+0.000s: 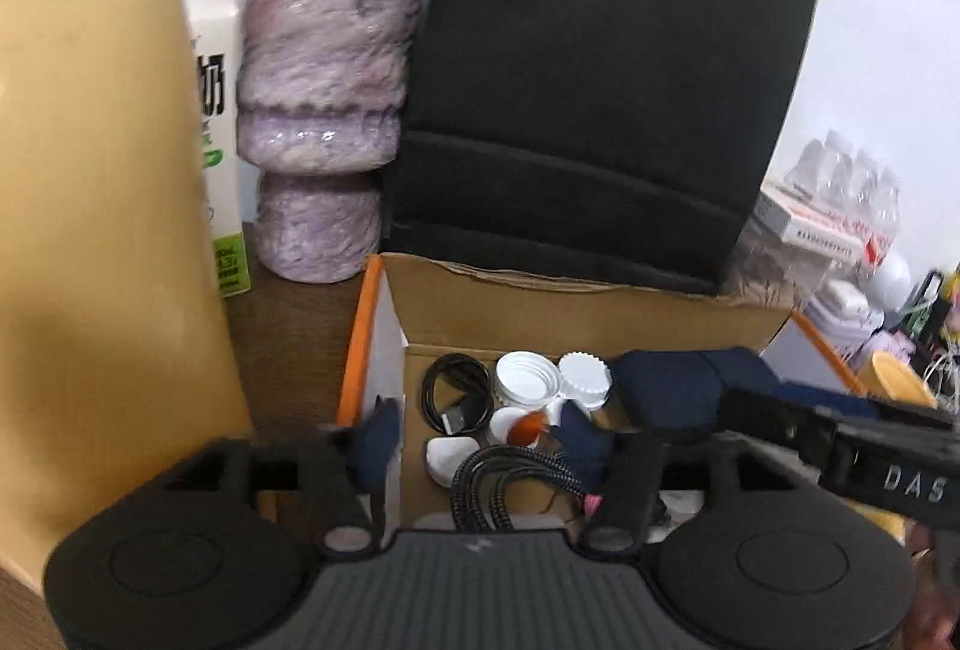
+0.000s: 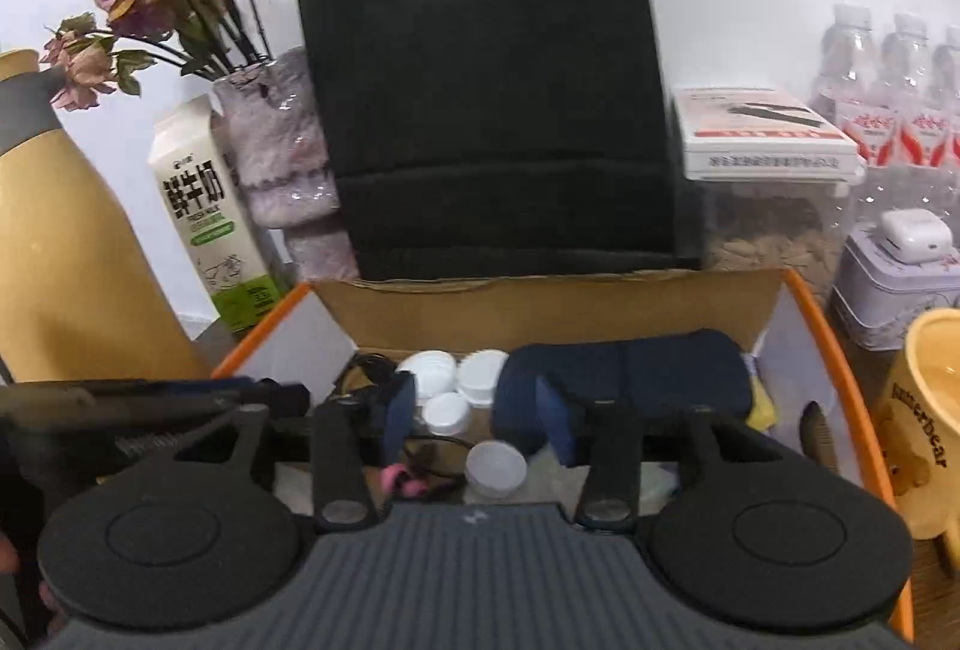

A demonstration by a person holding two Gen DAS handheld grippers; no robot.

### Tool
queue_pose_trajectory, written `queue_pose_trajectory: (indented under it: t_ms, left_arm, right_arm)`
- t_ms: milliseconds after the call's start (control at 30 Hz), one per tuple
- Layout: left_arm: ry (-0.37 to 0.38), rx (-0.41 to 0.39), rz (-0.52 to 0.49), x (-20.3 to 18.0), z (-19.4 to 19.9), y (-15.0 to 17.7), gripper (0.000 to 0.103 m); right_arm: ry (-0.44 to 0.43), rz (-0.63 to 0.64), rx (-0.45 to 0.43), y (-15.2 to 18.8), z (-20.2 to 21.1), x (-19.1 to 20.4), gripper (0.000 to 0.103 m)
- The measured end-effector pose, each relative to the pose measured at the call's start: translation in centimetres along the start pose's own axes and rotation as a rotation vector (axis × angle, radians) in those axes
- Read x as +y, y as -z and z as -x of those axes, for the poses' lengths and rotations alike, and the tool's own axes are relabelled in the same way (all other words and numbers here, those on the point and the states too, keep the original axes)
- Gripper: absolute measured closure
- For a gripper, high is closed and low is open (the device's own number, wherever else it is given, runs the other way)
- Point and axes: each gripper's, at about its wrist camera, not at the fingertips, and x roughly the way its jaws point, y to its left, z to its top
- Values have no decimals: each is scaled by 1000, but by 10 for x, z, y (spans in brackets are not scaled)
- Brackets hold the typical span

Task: Organize objects
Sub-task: 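Carry the cap and orange item into the cardboard box and open both tools, then withdraw both tools from the cardboard box back over the table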

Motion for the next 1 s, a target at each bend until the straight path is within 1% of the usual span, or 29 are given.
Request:
queue_pose_trajectory:
  t_ms: [33, 100, 133, 233, 267, 300, 333, 367, 400, 433, 467, 533, 600, 633, 667, 733, 767, 800, 833, 867, 900, 933, 967, 1000]
  left_arm:
    - [5, -7, 1, 0, 3, -2, 39]
    - [6, -21, -23, -4, 8, -2, 33]
    - [-4, -29, -35, -6, 11, -2, 29]
    - [-51, -54, -88, -18, 30, -3, 29]
    - [-75, -71, -118, -24, 44, -4, 29]
    - [-91, -105, -145, -30, 62, -4, 29]
    - [-89, -148, -158, -35, 79, -3, 25]
    - [-77, -188, -165, -38, 99, 0, 14]
    - [-62, -212, -166, -41, 118, 4, 10]
    - [-46, -222, -162, -43, 136, 9, 7]
    - [-29, -224, -163, -46, 152, 16, 7]
    - [-2, -234, -188, -54, 182, 37, 7]
    - [3, -243, -226, -64, 207, 63, 7]
    - [10, -242, -245, -70, 219, 79, 6]
    - [24, -238, -257, -73, 228, 95, 6]
    - [58, -215, -245, -78, 246, 128, 4]
    - [70, -198, -236, -80, 254, 144, 4]
    - [68, -173, -230, -81, 259, 160, 4]
    - [37, -145, -230, -82, 263, 174, 4]
    - [-20, -122, -236, -84, 268, 188, 4]
    - [-75, -116, -237, -86, 276, 199, 4]
    - [-107, -115, -237, -86, 283, 208, 4]
    - [-117, -114, -236, -86, 291, 217, 4]
    - [-105, -104, -231, -85, 299, 224, 4]
  right_arm:
    - [11, -1, 1, -1, 0, -2, 38]
    - [39, 8, -1, -4, 0, 0, 36]
    - [39, 22, -2, -5, 2, 2, 36]
    - [55, 62, -27, -12, 19, 7, 32]
    - [70, 80, -55, -15, 31, 10, 29]
    - [86, 93, -76, -18, 42, 13, 24]
    - [101, 100, -100, -18, 57, 15, 21]
    - [106, 110, -123, -15, 73, 18, 17]
    - [103, 125, -133, -10, 90, 20, 15]
    - [99, 146, -132, -5, 106, 23, 14]
    - [100, 165, -125, 2, 119, 25, 12]
    - [136, 176, -114, 16, 148, 27, 10]
    - [178, 158, -103, 38, 178, 27, 7]
    - [182, 145, -101, 51, 193, 27, 6]
    - [168, 137, -89, 69, 210, 27, 3]
    - [153, 120, -63, 101, 233, 27, 1]
    - [148, 112, -35, 120, 243, 26, 1]
    - [150, 104, -10, 136, 251, 26, 1]
    - [151, 106, 9, 151, 258, 27, 1]
    - [156, 115, 25, 163, 266, 27, 1]
    - [176, 134, 41, 176, 276, 29, 1]
    - [191, 156, 45, 186, 286, 32, 1]
    - [201, 175, 50, 194, 296, 35, 1]
    - [205, 188, 56, 202, 307, 38, 1]
